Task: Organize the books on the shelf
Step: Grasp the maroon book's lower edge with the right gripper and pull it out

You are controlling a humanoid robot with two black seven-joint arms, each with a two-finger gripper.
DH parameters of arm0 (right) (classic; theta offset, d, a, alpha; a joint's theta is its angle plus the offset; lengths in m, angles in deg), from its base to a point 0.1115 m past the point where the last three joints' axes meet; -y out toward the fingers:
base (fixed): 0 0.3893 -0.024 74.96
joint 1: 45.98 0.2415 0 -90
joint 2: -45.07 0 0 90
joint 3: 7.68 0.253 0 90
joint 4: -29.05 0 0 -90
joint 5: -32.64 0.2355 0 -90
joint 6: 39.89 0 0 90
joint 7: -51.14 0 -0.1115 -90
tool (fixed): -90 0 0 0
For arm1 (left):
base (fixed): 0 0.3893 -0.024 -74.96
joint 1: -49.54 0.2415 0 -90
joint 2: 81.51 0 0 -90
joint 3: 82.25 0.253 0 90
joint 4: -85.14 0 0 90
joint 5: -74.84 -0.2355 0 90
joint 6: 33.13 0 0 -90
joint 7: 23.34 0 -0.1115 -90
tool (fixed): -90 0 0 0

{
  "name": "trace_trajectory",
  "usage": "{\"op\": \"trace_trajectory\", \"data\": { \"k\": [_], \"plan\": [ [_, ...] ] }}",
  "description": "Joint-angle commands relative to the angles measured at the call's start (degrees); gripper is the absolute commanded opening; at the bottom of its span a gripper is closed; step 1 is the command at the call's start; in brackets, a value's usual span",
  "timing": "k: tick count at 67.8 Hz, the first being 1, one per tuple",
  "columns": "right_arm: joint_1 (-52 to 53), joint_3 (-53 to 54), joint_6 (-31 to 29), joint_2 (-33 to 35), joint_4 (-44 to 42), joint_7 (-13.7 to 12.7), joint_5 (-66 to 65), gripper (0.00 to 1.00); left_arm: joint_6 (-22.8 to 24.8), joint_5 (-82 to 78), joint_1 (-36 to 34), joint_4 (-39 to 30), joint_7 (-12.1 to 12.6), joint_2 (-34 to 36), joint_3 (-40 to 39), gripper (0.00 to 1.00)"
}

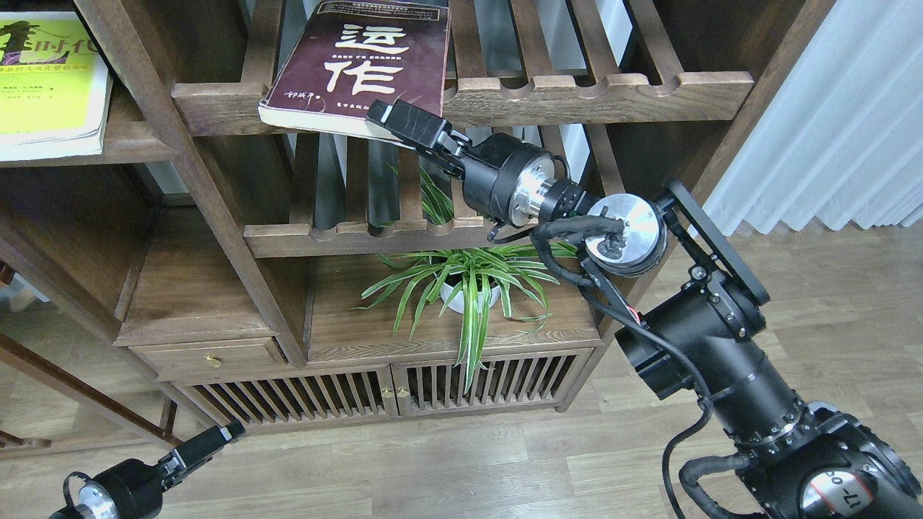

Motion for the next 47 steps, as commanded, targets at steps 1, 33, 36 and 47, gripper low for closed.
{"op": "trace_trajectory", "data": {
  "k": [1, 33, 36, 47],
  "plan": [
    [1.02, 0.00, 1.19, 0.00, -0.81, 0.01, -0.02, 0.90, 0.00, -0.01, 0.08, 0.05, 0.11, -0.19, -0.08, 1.00],
    [6.73, -0.08, 3.04, 0.00, -6.35, 0.10, -0.02, 0.90, 0.00, -0.01, -0.01, 2.51, 0.11, -0.81, -0.08, 1.00],
    [7.09, -0.08, 3.04, 0.00, -6.53, 0.10, -0.02, 0.90, 0.00, -0.01, -0.01, 2.77, 0.11, -1.07, -0.08, 1.00],
    [7.70, 0.00, 2.86, 0.00, -6.62, 0.01, 0.15, 0.81, 0.00, -0.01, -0.01, 3.30, 0.11, -1.43, -0.08, 1.00]
  ]
}}
